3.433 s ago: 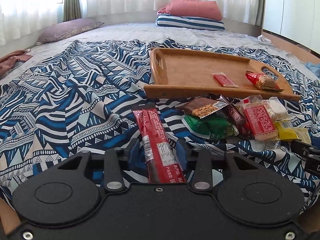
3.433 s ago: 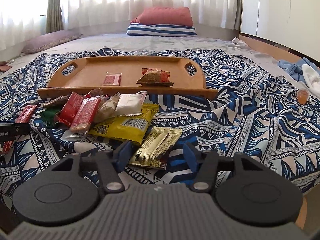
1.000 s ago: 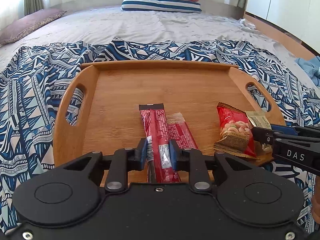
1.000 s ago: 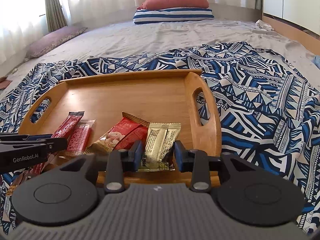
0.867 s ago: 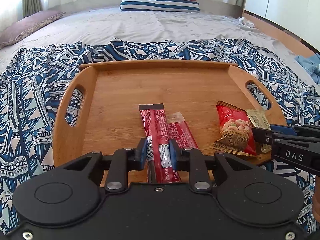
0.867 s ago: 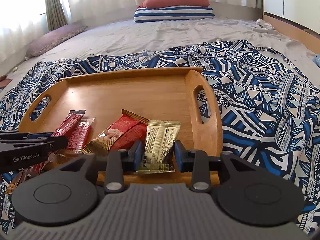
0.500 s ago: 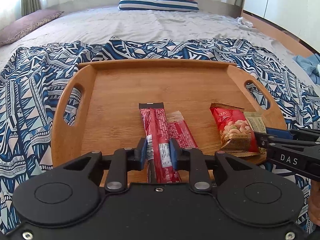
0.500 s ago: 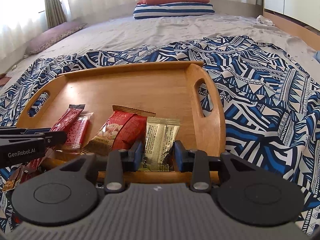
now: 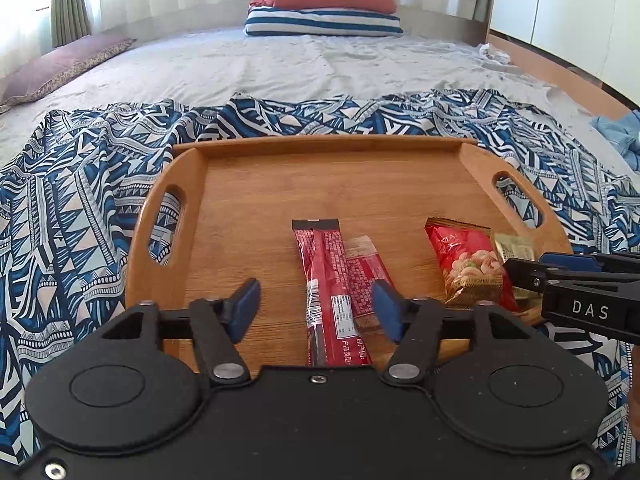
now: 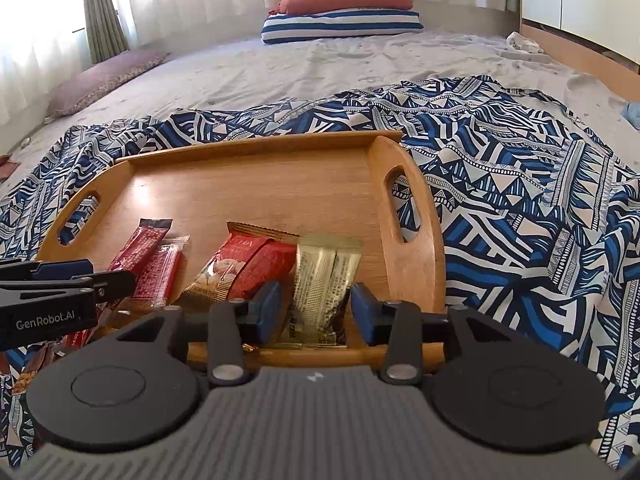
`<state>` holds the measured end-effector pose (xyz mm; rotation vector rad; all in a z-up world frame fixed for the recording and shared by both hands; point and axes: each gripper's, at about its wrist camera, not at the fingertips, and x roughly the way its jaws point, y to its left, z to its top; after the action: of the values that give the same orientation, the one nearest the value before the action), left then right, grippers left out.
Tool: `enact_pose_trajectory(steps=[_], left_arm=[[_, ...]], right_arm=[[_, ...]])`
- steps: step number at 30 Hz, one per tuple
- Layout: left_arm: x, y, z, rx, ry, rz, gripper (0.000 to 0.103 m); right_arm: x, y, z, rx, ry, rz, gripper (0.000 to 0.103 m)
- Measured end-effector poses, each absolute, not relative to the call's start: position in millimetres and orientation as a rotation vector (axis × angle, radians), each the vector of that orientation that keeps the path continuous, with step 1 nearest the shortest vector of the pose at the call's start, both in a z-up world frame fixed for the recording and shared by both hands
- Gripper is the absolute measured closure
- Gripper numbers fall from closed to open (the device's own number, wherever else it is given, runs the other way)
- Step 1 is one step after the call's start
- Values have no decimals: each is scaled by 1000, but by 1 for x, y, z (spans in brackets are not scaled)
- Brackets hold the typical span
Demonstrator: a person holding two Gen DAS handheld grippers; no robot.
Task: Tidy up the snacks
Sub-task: 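Open both tools to release the snacks on the tray and withdraw, then move both tools back over the remaining snack pile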
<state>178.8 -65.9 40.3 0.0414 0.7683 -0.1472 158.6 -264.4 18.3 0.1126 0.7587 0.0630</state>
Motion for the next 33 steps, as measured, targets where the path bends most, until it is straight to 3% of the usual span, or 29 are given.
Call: enact_pose_trajectory(steps=[6,9,22,33], left_arm=[[160,-59,56,62,711,-161,16],[149,-55,63,63,702,-177,12],[99,-27,70,57,685,-187,6],[61,-12,53,21,708,-174,4]], right_arm=[[148,-262,30,92,730,65,34],[140,-260,36,85,713,71,30],[93,-240,47,7,651,108,17],[58,-221,34,-82,637,119,12]])
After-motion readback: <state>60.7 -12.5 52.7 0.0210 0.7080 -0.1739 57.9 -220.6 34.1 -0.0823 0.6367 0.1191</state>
